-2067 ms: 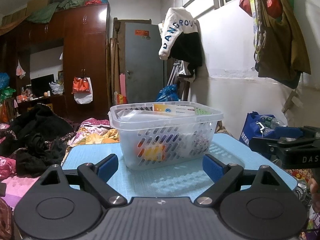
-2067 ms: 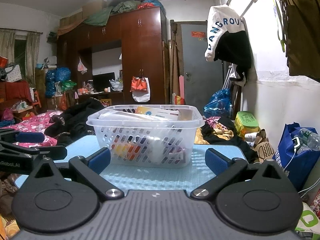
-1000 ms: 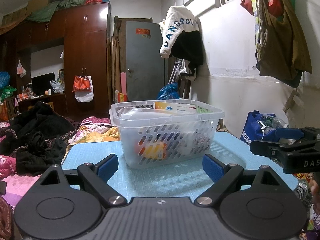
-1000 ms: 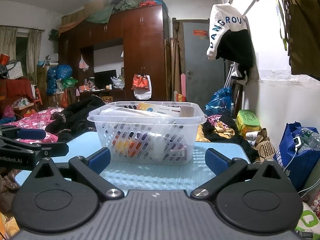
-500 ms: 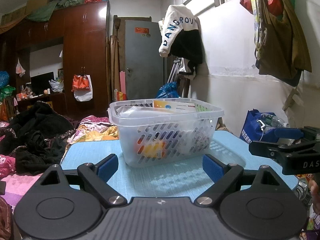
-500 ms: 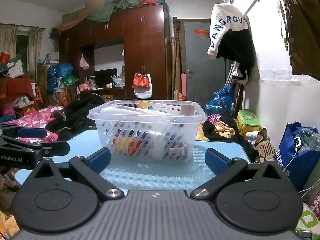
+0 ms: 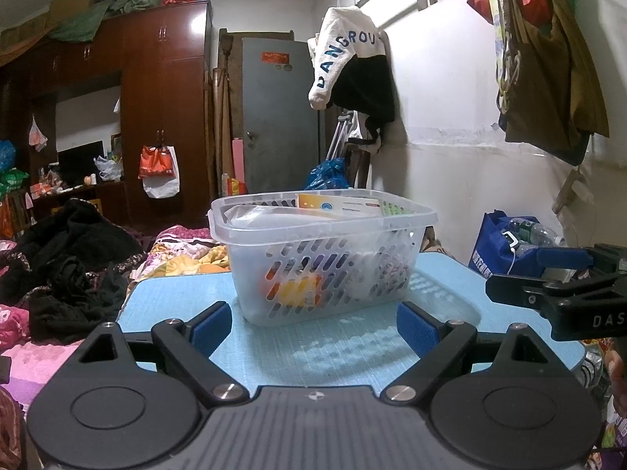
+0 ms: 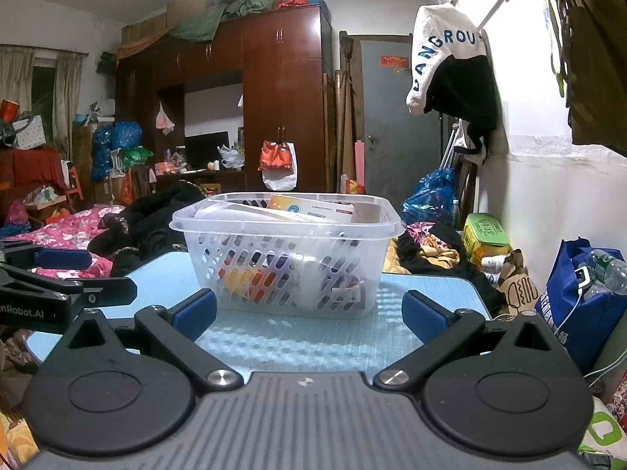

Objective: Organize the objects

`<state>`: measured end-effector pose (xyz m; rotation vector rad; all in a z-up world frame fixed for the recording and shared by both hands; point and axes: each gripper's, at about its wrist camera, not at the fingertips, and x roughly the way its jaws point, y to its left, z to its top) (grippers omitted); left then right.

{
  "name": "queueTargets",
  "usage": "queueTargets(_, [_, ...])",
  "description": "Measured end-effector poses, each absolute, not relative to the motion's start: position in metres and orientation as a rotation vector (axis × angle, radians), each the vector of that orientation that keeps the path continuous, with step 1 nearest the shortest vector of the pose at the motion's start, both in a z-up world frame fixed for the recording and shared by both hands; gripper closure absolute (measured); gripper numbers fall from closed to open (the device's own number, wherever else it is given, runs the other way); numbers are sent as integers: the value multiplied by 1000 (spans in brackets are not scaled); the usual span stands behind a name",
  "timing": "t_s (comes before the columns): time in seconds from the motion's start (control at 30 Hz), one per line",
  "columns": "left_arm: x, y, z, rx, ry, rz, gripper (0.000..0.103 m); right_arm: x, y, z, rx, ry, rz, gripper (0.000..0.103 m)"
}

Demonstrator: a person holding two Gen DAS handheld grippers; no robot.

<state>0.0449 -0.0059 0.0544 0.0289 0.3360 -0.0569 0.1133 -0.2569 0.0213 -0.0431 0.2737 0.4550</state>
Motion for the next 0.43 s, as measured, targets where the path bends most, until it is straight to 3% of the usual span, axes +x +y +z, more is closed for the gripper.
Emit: queueTargets(0.43, [40,-10,57,60,299,-30,9,114,-258,20,-44,277,455,0])
